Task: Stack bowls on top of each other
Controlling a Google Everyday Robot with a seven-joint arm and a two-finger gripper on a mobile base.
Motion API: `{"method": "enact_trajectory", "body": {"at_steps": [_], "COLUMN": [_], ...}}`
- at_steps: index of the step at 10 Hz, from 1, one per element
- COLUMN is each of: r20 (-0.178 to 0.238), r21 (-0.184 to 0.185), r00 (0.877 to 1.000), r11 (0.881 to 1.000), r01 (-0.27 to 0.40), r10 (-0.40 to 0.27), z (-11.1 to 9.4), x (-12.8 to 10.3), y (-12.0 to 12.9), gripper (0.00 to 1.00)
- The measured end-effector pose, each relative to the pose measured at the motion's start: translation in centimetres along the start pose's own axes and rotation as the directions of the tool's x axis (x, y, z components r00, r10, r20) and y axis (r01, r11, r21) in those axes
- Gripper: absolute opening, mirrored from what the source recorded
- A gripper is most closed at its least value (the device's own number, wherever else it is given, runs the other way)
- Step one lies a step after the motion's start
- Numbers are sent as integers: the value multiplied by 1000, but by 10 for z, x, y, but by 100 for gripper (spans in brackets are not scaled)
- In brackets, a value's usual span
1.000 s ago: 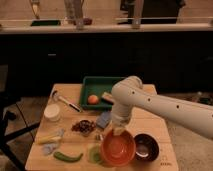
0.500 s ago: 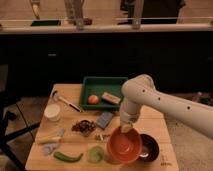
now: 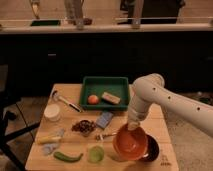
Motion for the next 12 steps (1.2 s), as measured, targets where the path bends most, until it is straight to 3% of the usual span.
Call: {"method": "enact_trajectory", "body": {"at_steps": [6, 12], "r20": [25, 3], "r21": [-15, -65], "r00": [997, 990], "r11": [997, 988], "r01": [-79, -143], "r10": [79, 144], "z": [1, 17], "x": [39, 60], "y": [7, 6], "gripper": [0, 0]}}
